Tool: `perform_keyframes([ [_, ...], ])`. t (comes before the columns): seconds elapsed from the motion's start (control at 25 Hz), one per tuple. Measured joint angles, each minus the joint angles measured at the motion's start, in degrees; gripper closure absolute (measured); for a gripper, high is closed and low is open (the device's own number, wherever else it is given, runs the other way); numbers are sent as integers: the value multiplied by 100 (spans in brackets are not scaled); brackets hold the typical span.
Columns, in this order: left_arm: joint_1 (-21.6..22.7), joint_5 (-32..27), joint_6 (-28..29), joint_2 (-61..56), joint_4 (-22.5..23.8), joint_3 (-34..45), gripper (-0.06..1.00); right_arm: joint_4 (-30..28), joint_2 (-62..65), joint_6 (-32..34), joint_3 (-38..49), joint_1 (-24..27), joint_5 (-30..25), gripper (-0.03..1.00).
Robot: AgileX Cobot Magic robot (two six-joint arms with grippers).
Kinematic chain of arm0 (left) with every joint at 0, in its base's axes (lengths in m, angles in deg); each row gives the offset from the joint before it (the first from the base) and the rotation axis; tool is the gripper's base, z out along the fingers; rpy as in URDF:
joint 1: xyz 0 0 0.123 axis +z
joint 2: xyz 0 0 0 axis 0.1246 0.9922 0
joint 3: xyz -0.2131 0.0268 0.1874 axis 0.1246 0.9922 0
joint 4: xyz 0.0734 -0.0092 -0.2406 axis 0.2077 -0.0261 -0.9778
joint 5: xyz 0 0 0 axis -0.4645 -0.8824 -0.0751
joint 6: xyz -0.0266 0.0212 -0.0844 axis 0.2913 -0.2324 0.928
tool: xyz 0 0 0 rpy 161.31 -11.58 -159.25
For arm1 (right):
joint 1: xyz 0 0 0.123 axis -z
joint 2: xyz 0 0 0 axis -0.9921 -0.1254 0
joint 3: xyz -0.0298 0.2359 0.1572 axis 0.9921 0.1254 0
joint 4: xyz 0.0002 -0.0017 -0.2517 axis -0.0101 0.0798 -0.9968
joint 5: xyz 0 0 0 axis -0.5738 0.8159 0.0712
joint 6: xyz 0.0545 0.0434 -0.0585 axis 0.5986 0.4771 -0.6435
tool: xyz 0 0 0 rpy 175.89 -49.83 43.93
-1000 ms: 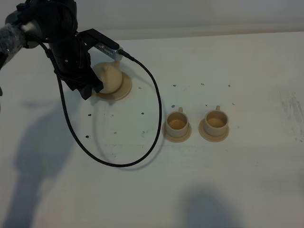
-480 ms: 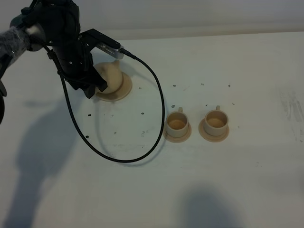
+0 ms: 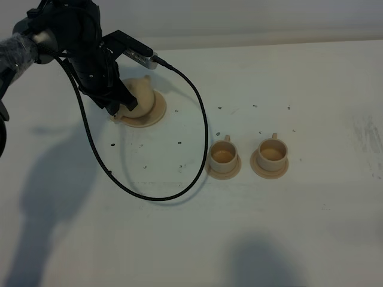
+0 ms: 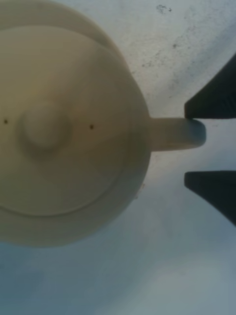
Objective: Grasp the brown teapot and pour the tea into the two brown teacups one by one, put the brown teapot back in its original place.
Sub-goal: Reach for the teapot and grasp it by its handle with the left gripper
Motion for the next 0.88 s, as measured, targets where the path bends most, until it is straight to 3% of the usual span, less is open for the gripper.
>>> perform_keyframes([
  [0.88,-49,240,43,256,-161,-152,92,0,0,-2,0,0,0,75],
])
